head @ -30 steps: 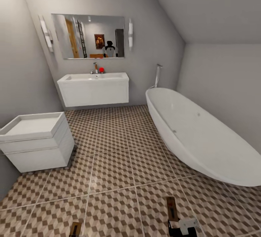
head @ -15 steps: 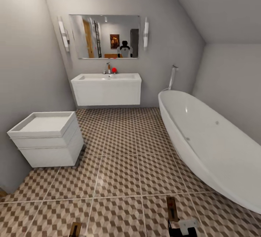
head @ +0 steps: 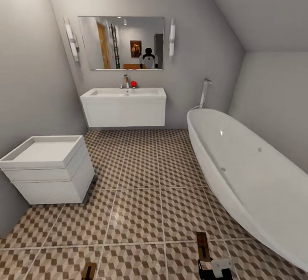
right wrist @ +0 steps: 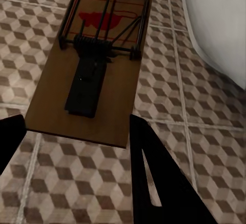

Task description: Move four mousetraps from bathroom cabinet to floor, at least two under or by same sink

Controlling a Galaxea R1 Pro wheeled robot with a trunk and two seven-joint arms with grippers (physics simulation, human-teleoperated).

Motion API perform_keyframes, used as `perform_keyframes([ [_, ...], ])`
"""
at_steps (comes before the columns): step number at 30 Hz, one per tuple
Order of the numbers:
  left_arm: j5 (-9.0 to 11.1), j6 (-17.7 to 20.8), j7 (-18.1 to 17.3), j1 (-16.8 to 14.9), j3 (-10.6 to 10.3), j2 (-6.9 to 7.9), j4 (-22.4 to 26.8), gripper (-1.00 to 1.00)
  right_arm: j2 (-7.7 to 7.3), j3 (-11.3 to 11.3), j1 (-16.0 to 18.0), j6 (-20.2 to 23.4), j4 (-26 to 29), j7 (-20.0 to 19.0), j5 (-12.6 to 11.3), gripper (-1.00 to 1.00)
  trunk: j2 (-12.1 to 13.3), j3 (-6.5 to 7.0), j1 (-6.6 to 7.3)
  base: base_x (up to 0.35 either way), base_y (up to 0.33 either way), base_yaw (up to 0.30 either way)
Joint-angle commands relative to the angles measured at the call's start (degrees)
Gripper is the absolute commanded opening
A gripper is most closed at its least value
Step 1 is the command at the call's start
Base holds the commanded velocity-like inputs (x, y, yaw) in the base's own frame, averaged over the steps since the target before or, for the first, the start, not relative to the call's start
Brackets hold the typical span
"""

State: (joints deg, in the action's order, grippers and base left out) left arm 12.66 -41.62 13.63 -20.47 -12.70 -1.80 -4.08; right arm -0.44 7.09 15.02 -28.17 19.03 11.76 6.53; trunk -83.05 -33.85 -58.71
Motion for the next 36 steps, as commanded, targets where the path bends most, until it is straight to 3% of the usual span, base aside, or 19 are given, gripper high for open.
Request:
perform_keyframes([
  [1, 0.3, -0.3, 0.2, -0.1, -0.5, -0.04, -0.2, -1.0, -0.04, 0.3, 0.1, 0.0, 0.0, 0.4, 0.3, -1.0, 0.0, -0.05, -0.02, 0.216, -0.084, 0.052],
  [36, 0.3, -0.3, 0.2, -0.1, -0.5, -0.04, -0.2, -1.0, -0.09, 0.3, 0.1, 0.0, 0.0, 0.4, 0.3, -1.0, 0.0, -0.05, -0.02, 0.221, -0.007, 0.016],
])
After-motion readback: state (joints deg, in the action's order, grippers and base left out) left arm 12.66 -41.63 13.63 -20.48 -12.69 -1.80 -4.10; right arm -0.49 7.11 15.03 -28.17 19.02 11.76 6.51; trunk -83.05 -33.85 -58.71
